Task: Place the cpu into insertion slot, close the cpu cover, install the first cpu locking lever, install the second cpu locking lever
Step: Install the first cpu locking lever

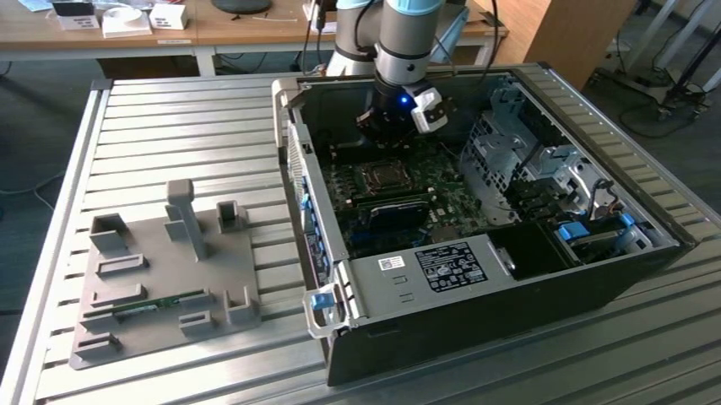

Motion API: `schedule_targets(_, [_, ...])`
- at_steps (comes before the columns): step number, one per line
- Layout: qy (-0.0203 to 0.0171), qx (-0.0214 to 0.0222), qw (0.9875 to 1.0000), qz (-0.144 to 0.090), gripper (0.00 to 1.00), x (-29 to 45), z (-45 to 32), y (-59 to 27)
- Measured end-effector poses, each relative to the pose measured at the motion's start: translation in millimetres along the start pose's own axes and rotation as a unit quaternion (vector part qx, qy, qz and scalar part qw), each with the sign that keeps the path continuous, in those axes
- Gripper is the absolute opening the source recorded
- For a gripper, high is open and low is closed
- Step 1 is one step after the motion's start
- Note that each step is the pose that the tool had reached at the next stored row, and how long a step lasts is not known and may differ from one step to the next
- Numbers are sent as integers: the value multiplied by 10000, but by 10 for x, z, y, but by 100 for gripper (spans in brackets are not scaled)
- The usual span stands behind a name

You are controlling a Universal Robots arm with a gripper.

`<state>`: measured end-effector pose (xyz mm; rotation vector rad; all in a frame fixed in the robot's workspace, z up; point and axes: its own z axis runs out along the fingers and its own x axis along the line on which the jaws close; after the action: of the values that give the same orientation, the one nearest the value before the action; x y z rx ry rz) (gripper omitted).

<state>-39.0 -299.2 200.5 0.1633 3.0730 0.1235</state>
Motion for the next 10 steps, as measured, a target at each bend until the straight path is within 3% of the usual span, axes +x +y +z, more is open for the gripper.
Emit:
schedule_targets(4, [-18, 12, 9998, 213, 11, 0, 0, 0])
schedule_targets(10, [-19, 14, 9997, 238, 11, 1, 1, 0])
